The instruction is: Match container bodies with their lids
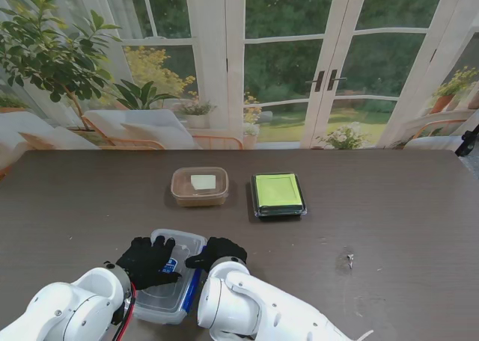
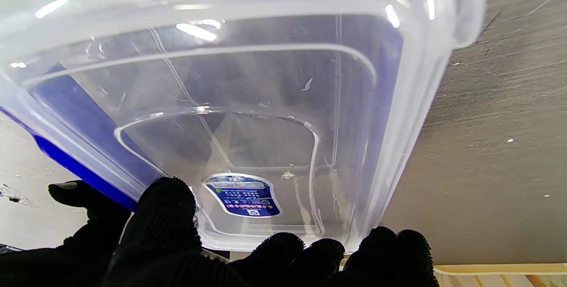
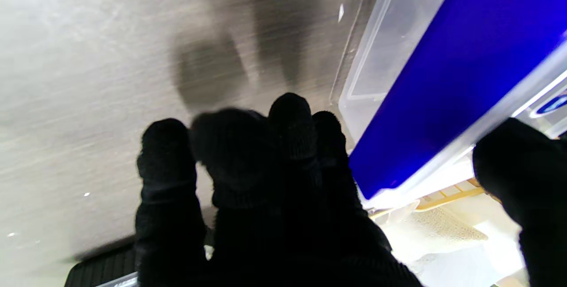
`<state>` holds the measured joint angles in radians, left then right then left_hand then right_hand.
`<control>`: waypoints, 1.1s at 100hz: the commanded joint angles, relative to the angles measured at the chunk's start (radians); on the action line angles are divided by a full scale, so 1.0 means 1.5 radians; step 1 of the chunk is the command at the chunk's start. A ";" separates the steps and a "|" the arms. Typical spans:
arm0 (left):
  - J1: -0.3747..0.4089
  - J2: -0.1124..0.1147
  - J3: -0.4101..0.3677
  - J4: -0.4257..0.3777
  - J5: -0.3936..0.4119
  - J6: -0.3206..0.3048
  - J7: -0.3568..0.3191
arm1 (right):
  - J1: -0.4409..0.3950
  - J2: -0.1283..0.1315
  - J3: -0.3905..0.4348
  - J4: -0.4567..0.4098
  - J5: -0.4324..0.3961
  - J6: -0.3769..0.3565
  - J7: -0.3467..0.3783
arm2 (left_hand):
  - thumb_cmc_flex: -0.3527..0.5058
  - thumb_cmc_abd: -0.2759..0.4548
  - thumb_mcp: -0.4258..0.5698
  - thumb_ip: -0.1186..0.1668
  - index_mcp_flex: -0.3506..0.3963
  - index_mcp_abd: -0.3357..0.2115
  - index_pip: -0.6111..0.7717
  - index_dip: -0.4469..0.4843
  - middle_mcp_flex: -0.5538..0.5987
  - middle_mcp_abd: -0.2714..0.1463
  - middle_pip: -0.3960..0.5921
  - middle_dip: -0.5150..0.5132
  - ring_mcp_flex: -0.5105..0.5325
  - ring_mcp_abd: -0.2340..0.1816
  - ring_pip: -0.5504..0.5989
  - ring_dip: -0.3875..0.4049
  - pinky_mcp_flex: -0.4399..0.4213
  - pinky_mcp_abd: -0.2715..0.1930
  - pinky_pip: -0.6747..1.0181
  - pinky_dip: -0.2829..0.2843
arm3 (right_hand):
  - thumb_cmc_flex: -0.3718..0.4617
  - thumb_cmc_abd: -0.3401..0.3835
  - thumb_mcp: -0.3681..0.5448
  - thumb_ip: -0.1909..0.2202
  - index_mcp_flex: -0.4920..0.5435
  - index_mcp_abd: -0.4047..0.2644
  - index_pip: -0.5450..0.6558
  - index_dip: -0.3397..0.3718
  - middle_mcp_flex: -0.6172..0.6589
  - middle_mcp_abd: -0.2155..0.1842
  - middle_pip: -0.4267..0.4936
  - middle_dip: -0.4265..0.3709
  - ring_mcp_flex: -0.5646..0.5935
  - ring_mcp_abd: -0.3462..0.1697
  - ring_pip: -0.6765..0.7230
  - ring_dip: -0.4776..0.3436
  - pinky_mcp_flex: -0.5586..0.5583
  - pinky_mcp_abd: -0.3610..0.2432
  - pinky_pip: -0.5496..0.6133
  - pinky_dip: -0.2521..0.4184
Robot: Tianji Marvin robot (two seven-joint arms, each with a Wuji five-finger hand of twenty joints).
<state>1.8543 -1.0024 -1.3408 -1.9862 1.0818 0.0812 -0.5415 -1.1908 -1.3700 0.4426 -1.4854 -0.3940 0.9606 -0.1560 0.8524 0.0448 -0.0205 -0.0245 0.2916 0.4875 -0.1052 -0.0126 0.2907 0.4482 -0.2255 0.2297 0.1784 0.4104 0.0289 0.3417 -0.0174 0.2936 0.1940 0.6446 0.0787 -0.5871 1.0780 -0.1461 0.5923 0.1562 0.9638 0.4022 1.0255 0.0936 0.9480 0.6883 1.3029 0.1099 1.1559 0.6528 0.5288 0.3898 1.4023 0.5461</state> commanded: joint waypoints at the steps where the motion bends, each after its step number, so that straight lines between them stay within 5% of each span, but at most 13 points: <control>1: 0.019 0.001 0.011 0.046 0.001 -0.004 -0.030 | -0.010 0.008 0.014 -0.002 -0.032 0.020 0.034 | 0.026 -0.044 0.004 0.014 0.045 -0.046 0.066 0.028 0.108 -0.066 0.193 0.061 0.018 -0.043 0.035 0.010 0.000 -0.033 -0.014 -0.004 | 0.047 0.019 -0.014 0.035 -0.025 -0.020 -0.004 -0.006 -0.028 0.017 -0.010 -0.012 0.003 0.018 -0.033 -0.016 0.134 0.026 -0.013 0.011; 85: 0.010 0.001 0.013 0.046 0.007 -0.007 -0.032 | -0.036 0.076 0.053 -0.020 -0.063 -0.163 0.063 | 0.027 -0.041 0.005 0.015 0.047 -0.060 0.067 0.034 0.111 -0.066 0.194 0.062 0.020 -0.041 0.036 0.012 0.003 -0.031 -0.013 -0.004 | 0.025 0.062 -0.122 0.027 -0.051 -0.054 -0.101 -0.055 -0.085 0.025 -0.037 -0.030 -0.045 0.041 -0.092 -0.012 0.055 0.013 -0.038 0.023; 110: 0.001 0.000 0.013 0.052 0.008 -0.015 -0.021 | -0.056 0.092 0.067 -0.047 -0.077 -0.167 0.075 | 0.028 -0.036 0.005 0.015 0.051 -0.066 0.069 0.036 0.113 -0.065 0.195 0.063 0.025 -0.040 0.038 0.012 0.008 -0.030 -0.011 -0.003 | 0.021 0.076 -0.161 0.032 0.046 -0.024 -0.091 -0.059 -0.061 0.041 -0.037 -0.028 -0.019 0.042 -0.085 -0.013 0.079 0.025 -0.035 0.026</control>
<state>1.8351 -1.0022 -1.3345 -1.9733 1.0915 0.0628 -0.5353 -1.2503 -1.2416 0.5365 -1.5399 -0.5076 0.7118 -0.0592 0.8518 0.0438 -0.0298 -0.0258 0.3144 0.4873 -0.0778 0.0132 0.3021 0.4509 -0.1618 0.2440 0.1892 0.4066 0.0682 0.3668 -0.0045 0.3014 0.1940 0.6446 0.1022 -0.4918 0.8724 -0.1437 0.6295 0.1121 0.8208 0.3320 0.9351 0.1310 0.8974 0.6489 1.2497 0.1621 1.0061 0.6275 0.5288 0.3905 1.3583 0.5683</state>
